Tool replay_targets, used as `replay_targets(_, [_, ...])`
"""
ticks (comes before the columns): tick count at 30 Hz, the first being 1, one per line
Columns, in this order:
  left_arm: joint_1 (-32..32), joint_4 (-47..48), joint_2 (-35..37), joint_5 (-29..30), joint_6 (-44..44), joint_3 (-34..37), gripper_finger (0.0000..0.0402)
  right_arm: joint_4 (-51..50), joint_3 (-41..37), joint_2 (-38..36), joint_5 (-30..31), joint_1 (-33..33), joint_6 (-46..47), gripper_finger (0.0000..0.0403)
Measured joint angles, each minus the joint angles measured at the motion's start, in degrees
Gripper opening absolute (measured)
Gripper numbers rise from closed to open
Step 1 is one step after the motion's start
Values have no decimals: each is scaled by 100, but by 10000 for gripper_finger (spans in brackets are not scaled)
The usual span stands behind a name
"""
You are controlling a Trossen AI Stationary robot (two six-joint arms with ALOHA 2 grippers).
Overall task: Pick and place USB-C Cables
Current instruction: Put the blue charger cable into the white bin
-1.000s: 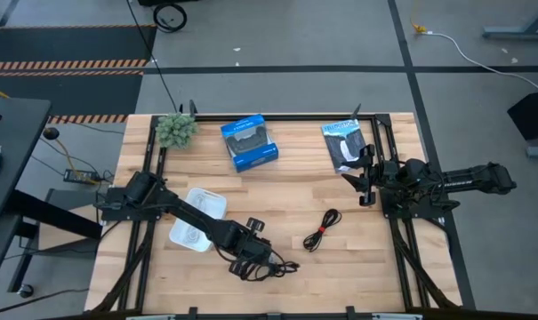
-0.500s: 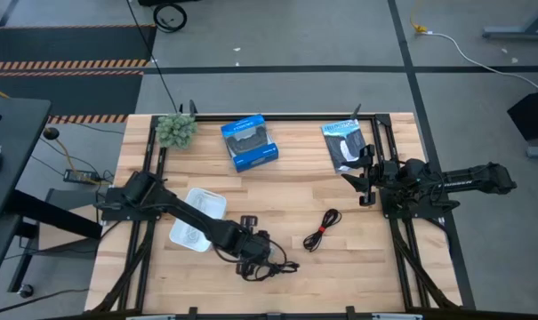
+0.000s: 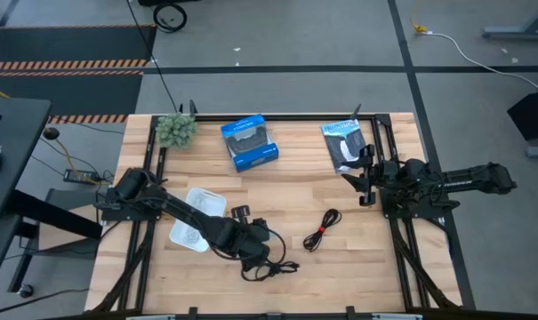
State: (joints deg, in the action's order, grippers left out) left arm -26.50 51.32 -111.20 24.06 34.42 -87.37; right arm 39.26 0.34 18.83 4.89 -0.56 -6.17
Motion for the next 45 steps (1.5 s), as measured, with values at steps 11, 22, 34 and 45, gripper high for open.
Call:
replay_targets(11, [-536, 2104, 554, 916, 2005, -97, 2, 4, 0, 0, 0, 0, 0, 169])
replay_targets(22, [-1018, 2700, 1137, 1243, 3361, 535, 2, 8, 2, 0, 0, 0, 0, 169])
replay_targets(34, [-1085, 2439, 1934, 619, 4730, 1952, 2, 7, 1, 0, 0, -1, 2, 169])
replay_targets(45, [-652, 859, 2201, -94, 5251, 3290, 6, 8, 0, 0, 0, -2, 1, 169])
